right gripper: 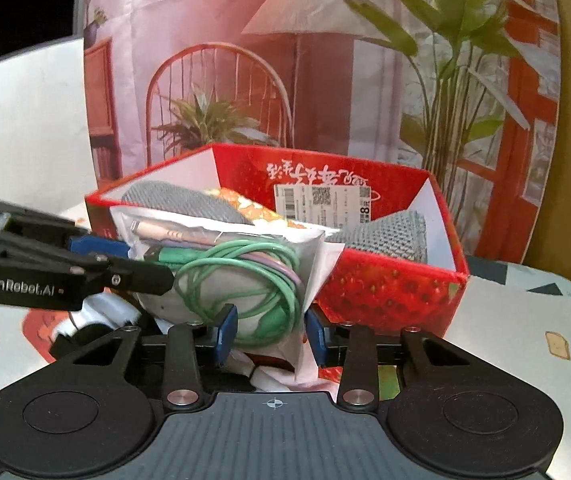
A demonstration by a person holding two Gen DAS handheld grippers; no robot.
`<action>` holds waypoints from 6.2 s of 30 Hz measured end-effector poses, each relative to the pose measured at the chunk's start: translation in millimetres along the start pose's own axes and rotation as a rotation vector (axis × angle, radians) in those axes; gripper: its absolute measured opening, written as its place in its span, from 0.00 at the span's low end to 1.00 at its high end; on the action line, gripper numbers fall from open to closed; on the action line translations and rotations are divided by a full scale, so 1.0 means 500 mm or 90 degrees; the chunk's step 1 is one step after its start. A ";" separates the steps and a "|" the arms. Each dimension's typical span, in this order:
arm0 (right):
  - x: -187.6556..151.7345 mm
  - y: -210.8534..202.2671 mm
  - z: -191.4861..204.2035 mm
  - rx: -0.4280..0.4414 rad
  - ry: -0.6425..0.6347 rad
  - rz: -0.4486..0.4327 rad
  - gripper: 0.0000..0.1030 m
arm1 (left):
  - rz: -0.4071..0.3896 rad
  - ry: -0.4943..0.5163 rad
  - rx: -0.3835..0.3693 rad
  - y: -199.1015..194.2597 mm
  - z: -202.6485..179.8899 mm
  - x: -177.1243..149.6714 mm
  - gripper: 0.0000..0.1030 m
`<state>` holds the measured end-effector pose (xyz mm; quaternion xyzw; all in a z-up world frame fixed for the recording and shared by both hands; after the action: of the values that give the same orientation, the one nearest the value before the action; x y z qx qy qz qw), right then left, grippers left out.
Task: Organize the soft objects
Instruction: 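Close the left tool on the cable bag while the right tool grips it, then lift the cable bag with both tools and carry it over the red box, then lower the cable bag into the red box and open both tools, then move both tools down to the black eye mask beside the box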
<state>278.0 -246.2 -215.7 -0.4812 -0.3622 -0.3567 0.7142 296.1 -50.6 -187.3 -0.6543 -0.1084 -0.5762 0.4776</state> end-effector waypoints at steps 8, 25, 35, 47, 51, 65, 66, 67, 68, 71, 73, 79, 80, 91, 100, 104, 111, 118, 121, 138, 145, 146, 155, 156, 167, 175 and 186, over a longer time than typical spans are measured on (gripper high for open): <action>0.043 -0.041 0.014 0.025 0.027 -0.026 0.32 | -0.029 -0.016 0.003 -0.040 0.009 0.027 0.27; 0.067 -0.012 0.057 0.019 -0.016 -0.007 0.11 | 0.007 -0.053 -0.011 0.003 0.031 0.025 0.24; 0.047 -0.033 0.048 -0.039 -0.071 -0.048 0.10 | 0.006 -0.049 -0.017 0.011 0.030 0.032 0.24; 0.053 -0.013 0.002 -0.049 -0.023 -0.046 0.46 | 0.016 -0.063 -0.015 0.016 0.033 0.036 0.24; 0.070 -0.004 0.001 -0.012 0.004 -0.034 0.44 | 0.017 -0.071 -0.010 0.014 0.036 0.041 0.23; 0.156 0.025 0.010 0.045 0.067 -0.035 0.39 | -0.020 -0.084 0.028 0.006 0.094 0.111 0.23; 0.165 0.032 0.011 0.047 0.068 -0.035 0.39 | -0.021 -0.088 0.029 0.008 0.101 0.115 0.23; 0.174 0.039 0.011 0.049 0.070 -0.033 0.39 | -0.021 -0.092 0.030 0.014 0.110 0.121 0.23; 0.184 0.049 0.010 0.050 0.074 -0.030 0.39 | -0.023 -0.096 0.032 0.018 0.116 0.126 0.23; 0.214 0.082 0.006 0.050 0.088 -0.025 0.39 | -0.026 -0.100 0.038 0.036 0.138 0.147 0.23; 0.232 0.108 0.002 0.047 0.094 -0.019 0.39 | -0.024 -0.102 0.040 0.053 0.154 0.159 0.23; 0.248 0.188 -0.020 0.024 0.114 0.031 0.39 | 0.038 -0.099 0.031 0.121 0.180 0.154 0.23; 0.245 0.201 -0.022 0.016 0.115 0.048 0.39 | 0.053 -0.097 0.028 0.132 0.181 0.147 0.23; 0.183 0.293 -0.018 -0.082 0.073 0.181 0.31 | 0.148 -0.094 0.018 0.206 0.187 0.101 0.25; 0.180 0.282 -0.011 -0.141 0.062 0.184 0.35 | 0.146 -0.045 0.054 0.176 0.169 0.117 0.38; 0.188 0.245 -0.015 -0.143 0.067 0.144 0.47 | 0.118 -0.028 0.066 0.136 0.160 0.133 0.48; 0.205 0.157 -0.016 -0.121 0.068 0.060 0.84 | 0.060 -0.002 0.101 0.049 0.135 0.149 0.73; 0.191 0.076 -0.003 -0.097 0.053 0.015 0.99 | 0.031 -0.006 0.117 -0.033 0.114 0.130 0.97; 0.175 0.048 0.003 -0.090 0.052 0.003 1.00 | 0.025 -0.015 0.126 -0.061 0.107 0.114 0.97; 0.062 -0.077 0.018 -0.053 0.066 -0.064 1.00 | 0.043 -0.041 0.141 -0.162 0.051 -0.020 0.97; -0.002 -0.092 0.007 -0.059 0.085 -0.057 1.00 | 0.073 -0.058 0.140 -0.162 0.035 -0.074 0.97; -0.012 -0.092 0.005 -0.062 0.086 -0.054 1.00 | 0.076 -0.061 0.139 -0.160 0.035 -0.080 0.97; -0.104 -0.082 -0.010 -0.094 0.087 -0.018 1.00 | 0.107 -0.078 0.123 -0.147 0.019 -0.128 0.97; -0.112 -0.082 -0.010 -0.098 0.084 -0.016 1.00 | 0.111 -0.080 0.120 -0.146 0.016 -0.134 0.97; -0.185 -0.074 -0.001 -0.117 0.051 0.021 1.00 | 0.132 -0.099 0.094 -0.131 0.001 -0.171 0.93; -0.175 -0.047 -0.012 -0.098 0.077 0.051 0.99 | 0.147 -0.107 0.076 -0.078 0.014 -0.167 0.85; -0.186 -0.006 -0.012 -0.077 0.086 0.113 0.96 | 0.148 -0.095 0.065 -0.030 0.008 -0.179 0.59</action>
<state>231.4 -237.8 -296.2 -0.5282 -0.2469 -0.3448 0.7356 260.2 -3.3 -256.2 -0.6783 -0.0964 -0.4604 0.5645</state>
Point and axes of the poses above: each gripper's, at about its wrist camera, not at the fingertips, and y roughly the way its jaws point, z to its left, x to its top, the point moved 1 cm from there along y, roughly the way its jaws point, and after that the axes turned 15 degrees about y, right-handed, at the moved point
